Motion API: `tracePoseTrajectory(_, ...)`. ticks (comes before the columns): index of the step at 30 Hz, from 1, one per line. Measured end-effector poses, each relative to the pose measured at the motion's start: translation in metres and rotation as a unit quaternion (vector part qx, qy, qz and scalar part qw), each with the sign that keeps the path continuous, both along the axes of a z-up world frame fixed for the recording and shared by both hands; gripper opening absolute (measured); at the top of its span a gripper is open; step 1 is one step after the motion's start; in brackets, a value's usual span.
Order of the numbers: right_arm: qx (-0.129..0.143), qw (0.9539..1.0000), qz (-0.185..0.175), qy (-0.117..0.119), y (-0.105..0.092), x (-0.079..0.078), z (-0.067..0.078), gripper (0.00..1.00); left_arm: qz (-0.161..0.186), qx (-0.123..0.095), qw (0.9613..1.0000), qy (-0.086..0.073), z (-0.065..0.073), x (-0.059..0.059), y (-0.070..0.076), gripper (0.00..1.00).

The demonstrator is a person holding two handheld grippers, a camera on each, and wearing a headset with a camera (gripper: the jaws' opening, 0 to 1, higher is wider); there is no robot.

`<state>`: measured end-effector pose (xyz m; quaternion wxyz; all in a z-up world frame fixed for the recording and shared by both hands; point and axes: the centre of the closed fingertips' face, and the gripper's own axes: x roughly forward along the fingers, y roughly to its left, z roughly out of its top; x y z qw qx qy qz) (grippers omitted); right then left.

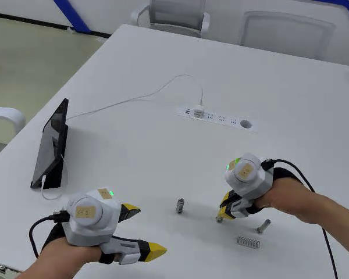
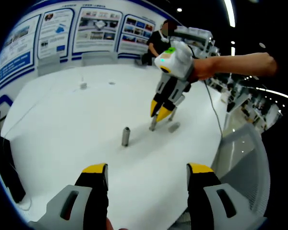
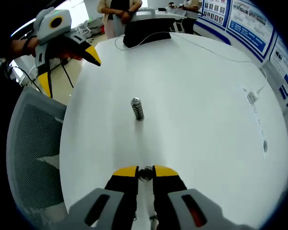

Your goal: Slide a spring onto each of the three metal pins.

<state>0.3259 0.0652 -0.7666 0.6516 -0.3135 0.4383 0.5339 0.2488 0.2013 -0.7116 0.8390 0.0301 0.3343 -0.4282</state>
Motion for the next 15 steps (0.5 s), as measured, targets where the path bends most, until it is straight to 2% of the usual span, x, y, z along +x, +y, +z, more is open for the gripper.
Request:
tracePoseTrajectory(7, -0.009, 0.9999, -0.001, 0.005, -0.0028, -0.0016, -0.0088, 0.13, -0.001, 0.0, 1.0, -0.001, 0.0001, -0.0002, -0.0006, 0.67)
tracePoseTrajectory(15, -0.007, 1.0, -0.004, 0.004, -0.0018, -0.0013, -0.0109, 0.13, 0.001, 0.001, 1.0, -0.001, 0.0002, 0.0004, 0.0009, 0.67)
